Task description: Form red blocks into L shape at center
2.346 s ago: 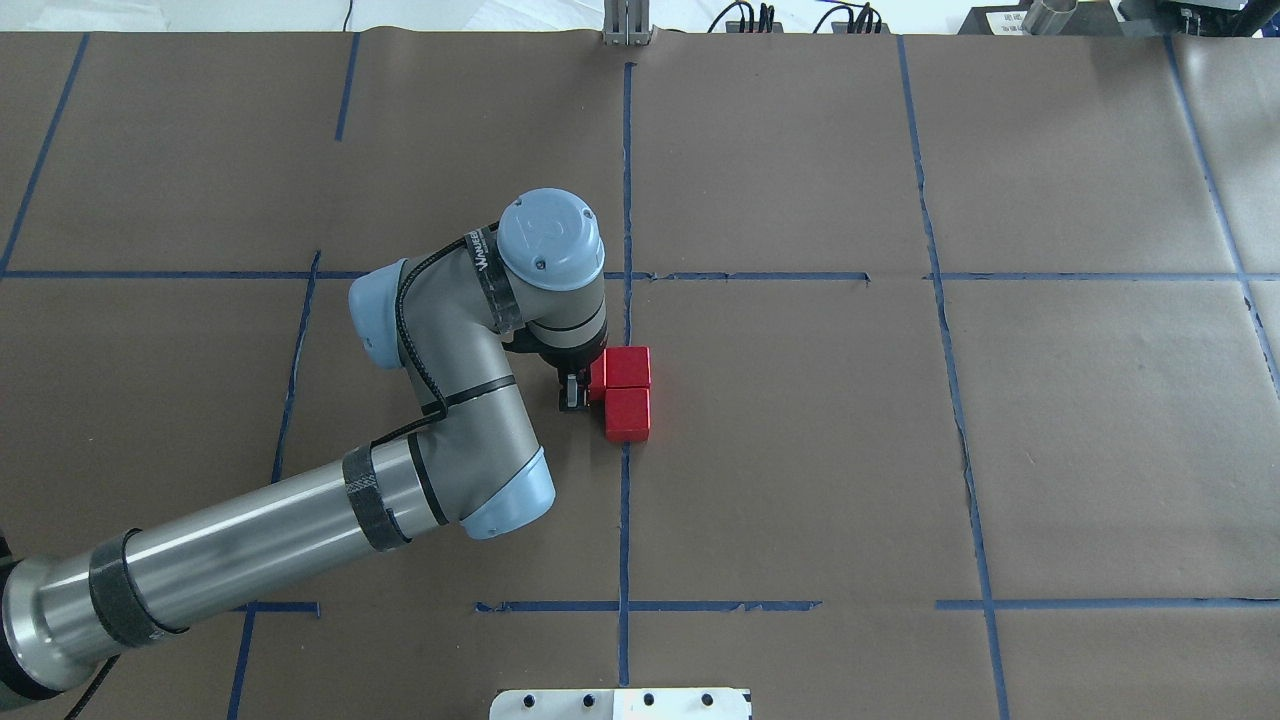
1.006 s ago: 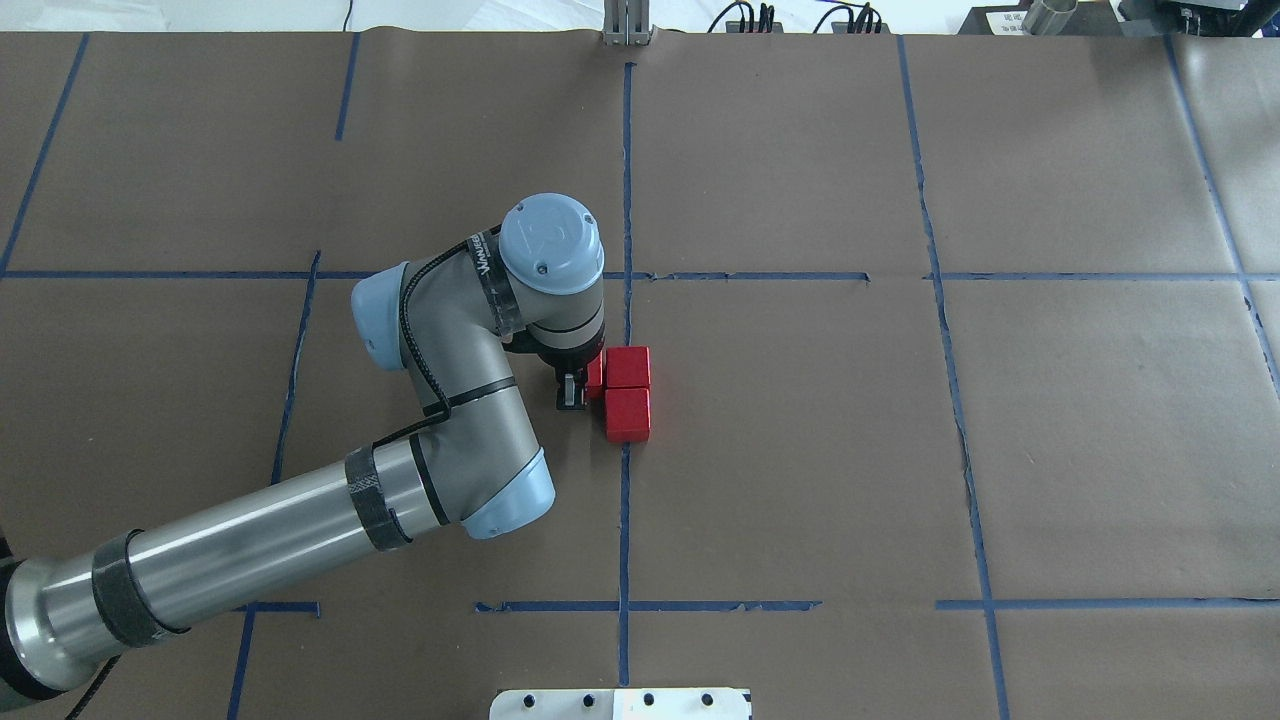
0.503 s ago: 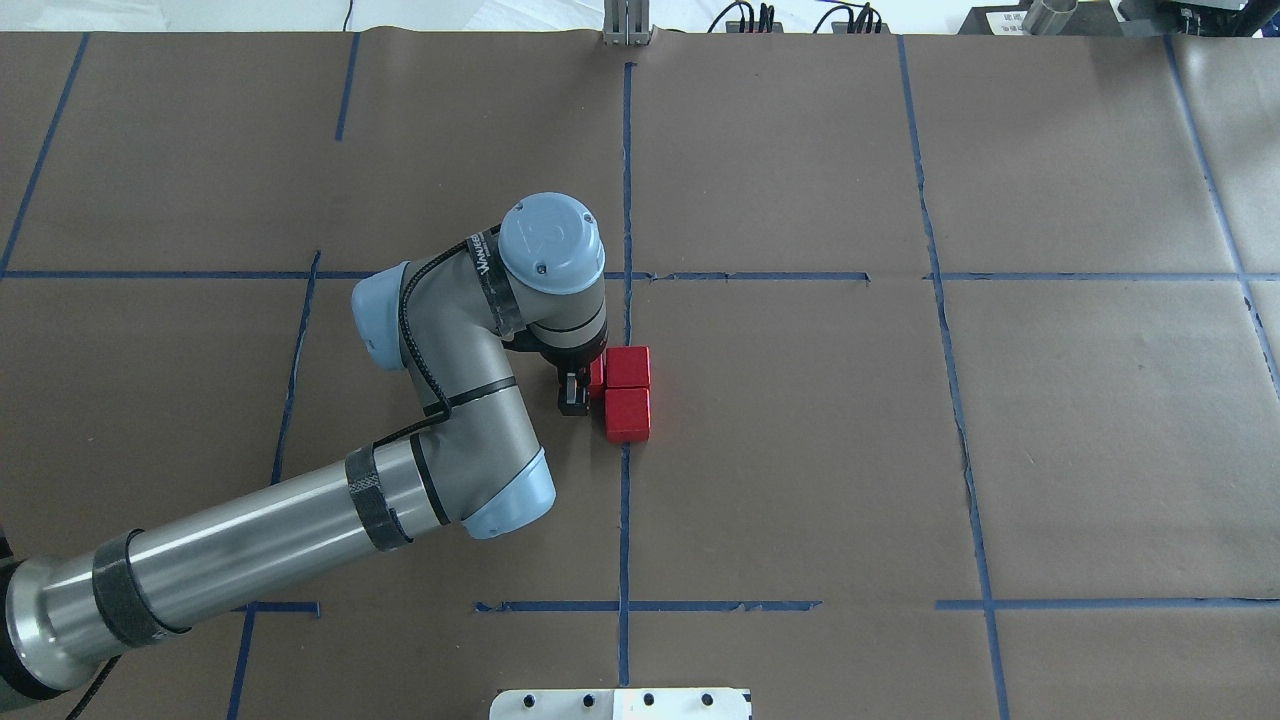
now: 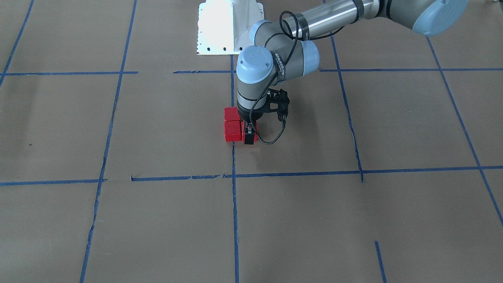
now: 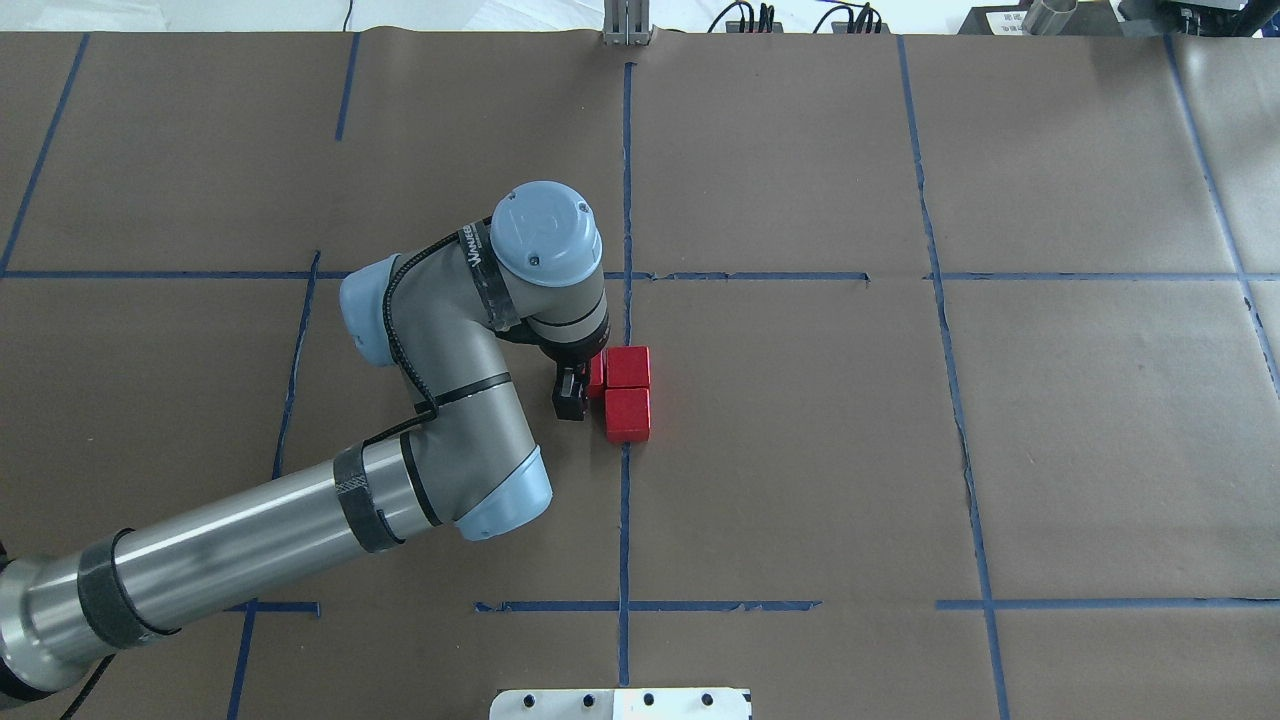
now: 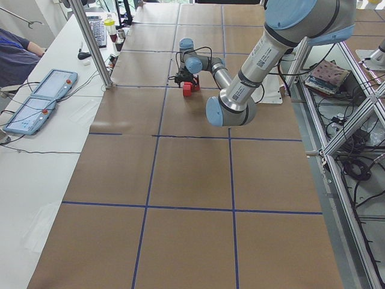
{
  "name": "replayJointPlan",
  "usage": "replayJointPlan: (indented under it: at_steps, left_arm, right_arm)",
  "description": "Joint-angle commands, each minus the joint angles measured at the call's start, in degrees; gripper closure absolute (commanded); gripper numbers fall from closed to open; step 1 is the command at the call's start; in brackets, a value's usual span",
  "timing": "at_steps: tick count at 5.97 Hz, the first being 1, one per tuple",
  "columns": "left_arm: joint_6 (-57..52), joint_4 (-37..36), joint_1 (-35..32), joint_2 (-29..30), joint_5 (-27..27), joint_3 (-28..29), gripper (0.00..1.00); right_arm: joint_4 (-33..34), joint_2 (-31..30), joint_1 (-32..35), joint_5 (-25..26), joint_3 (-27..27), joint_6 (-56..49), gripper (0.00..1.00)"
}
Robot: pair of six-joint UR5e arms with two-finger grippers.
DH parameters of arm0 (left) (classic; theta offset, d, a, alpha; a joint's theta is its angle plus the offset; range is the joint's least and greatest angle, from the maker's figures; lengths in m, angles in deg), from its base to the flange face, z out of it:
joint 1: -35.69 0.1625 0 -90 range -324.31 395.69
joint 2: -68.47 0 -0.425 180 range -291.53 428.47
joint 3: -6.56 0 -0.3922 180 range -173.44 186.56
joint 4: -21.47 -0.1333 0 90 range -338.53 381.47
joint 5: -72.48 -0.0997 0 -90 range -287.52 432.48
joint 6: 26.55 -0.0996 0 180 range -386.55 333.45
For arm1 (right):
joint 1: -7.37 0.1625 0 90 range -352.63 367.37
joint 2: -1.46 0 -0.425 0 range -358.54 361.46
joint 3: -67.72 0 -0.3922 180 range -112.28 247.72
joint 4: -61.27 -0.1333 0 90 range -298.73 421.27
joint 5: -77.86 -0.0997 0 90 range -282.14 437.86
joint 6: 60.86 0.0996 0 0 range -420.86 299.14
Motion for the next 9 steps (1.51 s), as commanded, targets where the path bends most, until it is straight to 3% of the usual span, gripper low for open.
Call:
replayJointPlan:
  at_steps: [1, 3, 5, 7, 9]
  left_arm:
    - [-10.8, -11.8, -1.9, -3.0, 4.2, -14.2, 0.0]
    - [-33.5, -17.1, -5.2, -10.5, 4.5, -24.9, 0.0]
    - [-67.4, -17.1, -10.9, -23.2, 5.1, -33.2, 0.0]
    - [-100.8, -16.9, -20.6, -31.4, 8.9, -33.1, 0.0]
    - [-130.7, -16.5, -35.0, -39.4, 14.0, -31.5, 0.0]
  right_arm:
    - [0.0, -0.1, 0.0, 0.0, 0.1, 0.2, 0.01]
    - [0.1, -0.4, 0.0, 0.0, -0.1, 0.3, 0.01]
    - [0.1, -0.8, 0.1, 0.1, 0.1, 1.0, 0.01]
    - [0.0, -2.0, 2.8, 0.1, 0.7, 9.1, 0.01]
    - [0.0, -1.9, 3.3, 0.0, 0.4, 9.0, 0.0]
